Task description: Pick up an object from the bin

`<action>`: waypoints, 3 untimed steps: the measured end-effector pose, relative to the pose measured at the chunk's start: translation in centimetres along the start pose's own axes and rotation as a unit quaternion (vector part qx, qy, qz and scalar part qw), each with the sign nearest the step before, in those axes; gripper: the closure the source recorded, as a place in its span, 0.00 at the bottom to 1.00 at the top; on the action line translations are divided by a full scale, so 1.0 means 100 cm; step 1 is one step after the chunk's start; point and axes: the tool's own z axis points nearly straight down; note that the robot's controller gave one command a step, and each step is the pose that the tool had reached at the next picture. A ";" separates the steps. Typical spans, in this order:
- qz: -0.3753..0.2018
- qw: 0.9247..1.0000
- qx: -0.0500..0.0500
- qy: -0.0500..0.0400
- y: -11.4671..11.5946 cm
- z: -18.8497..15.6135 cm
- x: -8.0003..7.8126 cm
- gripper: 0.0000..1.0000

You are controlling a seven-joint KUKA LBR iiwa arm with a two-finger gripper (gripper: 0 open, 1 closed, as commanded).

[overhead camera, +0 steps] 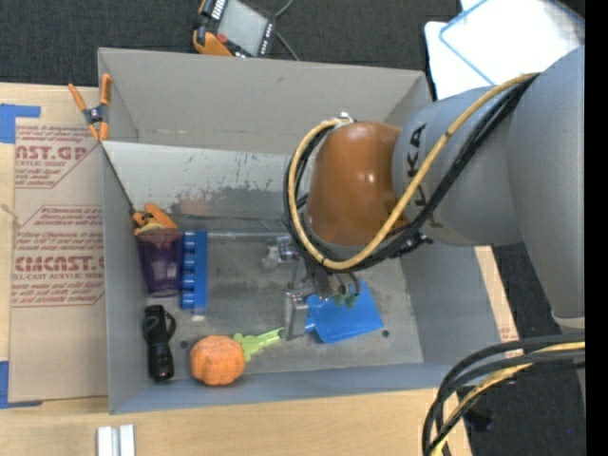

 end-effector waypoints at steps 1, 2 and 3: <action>0.002 1.000 0.003 0.008 -0.045 0.013 0.023 0.00; 0.014 1.000 0.003 0.006 -0.043 0.013 0.024 0.00; 0.075 0.997 0.003 0.007 -0.045 0.007 0.027 0.00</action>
Offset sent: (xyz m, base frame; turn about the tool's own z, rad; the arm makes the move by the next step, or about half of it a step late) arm -0.0374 -0.0490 -0.0194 0.3051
